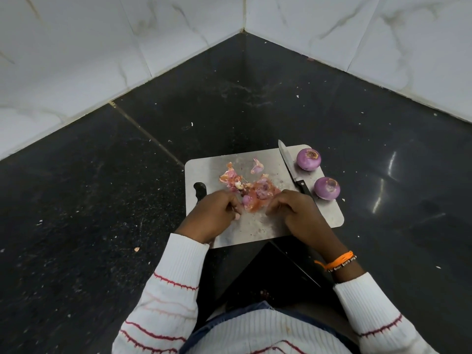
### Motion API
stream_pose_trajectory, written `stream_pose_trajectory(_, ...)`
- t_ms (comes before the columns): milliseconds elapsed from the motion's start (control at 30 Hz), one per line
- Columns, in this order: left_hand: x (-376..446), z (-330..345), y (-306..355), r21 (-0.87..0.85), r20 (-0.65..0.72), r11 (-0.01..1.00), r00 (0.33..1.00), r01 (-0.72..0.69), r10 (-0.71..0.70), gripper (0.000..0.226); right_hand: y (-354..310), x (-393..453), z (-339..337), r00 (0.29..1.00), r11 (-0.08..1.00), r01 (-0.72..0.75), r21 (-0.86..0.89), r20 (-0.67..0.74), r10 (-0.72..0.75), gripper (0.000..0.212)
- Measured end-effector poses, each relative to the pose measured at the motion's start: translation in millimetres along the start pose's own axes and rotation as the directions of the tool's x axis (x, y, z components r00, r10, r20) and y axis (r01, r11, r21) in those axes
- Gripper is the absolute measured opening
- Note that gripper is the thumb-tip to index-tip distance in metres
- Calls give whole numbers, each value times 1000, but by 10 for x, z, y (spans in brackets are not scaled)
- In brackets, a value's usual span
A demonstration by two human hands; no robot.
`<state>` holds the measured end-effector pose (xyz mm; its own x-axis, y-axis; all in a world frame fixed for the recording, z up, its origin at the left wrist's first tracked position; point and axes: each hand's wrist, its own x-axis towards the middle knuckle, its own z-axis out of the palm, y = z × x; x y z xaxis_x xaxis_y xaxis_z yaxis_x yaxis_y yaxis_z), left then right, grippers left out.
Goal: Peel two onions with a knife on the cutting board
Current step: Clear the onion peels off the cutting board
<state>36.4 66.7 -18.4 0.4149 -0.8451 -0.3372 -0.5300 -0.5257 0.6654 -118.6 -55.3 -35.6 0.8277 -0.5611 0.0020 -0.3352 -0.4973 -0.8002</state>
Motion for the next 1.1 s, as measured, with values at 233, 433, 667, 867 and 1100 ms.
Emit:
stream_pose_trajectory(233, 35, 80, -18, 16, -255, 992, 960, 127, -118, 19, -30, 115, 198, 992, 997, 31, -66, 122, -23, 40)
stream_pose_trajectory(433, 32, 137, 61, -174, -284, 984, 954, 48, -97, 25, -241, 413, 169, 973, 999, 34, -33, -228, -40, 32)
stream_pose_trajectory(667, 10, 44, -50, -149, -411, 984, 898, 100, -154, 33, -63, 813, 447, 998, 956, -18, -294, 59, 37, 48)
stream_pose_trajectory(867, 16, 54, -90, -186, -422, 974, 886, 126, -195, 18, -48, 765, 431, 966, 914, 200, -353, 228, -123, 41)
stream_pose_trajectory(1100, 45, 78, -42, -103, -283, 989, 950, 108, -134, 66, -84, 599, 24, 973, 968, 175, -179, 181, -142, 26)
